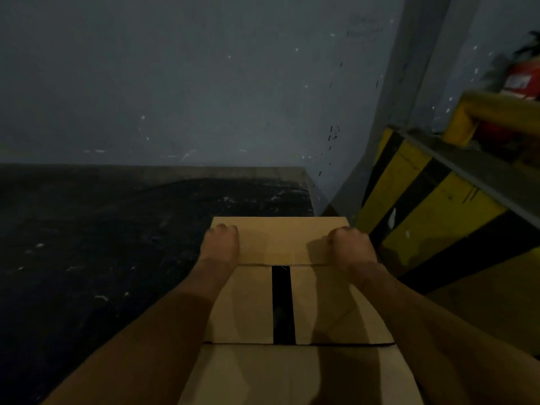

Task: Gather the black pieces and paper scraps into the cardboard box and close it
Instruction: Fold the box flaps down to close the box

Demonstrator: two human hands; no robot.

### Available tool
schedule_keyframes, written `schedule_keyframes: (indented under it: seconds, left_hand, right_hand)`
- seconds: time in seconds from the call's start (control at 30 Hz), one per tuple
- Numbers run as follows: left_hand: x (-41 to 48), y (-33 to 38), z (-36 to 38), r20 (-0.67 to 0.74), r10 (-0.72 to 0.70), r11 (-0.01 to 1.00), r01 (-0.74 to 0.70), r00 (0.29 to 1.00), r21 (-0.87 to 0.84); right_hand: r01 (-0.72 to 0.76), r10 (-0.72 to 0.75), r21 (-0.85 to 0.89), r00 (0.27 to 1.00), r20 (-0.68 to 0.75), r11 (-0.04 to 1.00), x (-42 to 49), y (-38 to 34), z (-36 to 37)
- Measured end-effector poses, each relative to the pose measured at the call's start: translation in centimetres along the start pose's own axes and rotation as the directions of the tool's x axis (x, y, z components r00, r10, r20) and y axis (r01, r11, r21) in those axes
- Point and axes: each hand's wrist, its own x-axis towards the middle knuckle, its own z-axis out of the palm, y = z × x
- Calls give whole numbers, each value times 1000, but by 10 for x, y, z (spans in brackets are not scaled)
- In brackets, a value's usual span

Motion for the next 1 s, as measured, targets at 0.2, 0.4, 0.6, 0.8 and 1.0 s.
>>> schedule_keyframes:
  seconds: [0.2, 0.4, 0.6, 0.8, 1.0]
  left_hand:
    - [-15, 12, 3, 102, -62, 988, 75, 993, -131]
    - [-16, 21, 16, 32, -133, 990, 135, 991, -52]
    - [-19, 29, 26, 7, -126, 982, 125, 992, -139]
    - [-47, 42, 25, -16, -47, 993, 45, 999, -107]
    - [-92, 40, 24, 140, 44, 995, -32, 989, -90]
  right_hand:
    - [20, -26, 74, 997, 79, 997, -3, 1, -1]
    - [67, -68, 33, 997, 26, 997, -17, 3, 22]
    - [124, -126, 59, 991, 34, 991, -27, 3, 21]
    - [166, -171, 53, 978, 116, 985, -42, 2, 14]
    - [77, -95, 124, 985, 144, 989, -77, -4, 14]
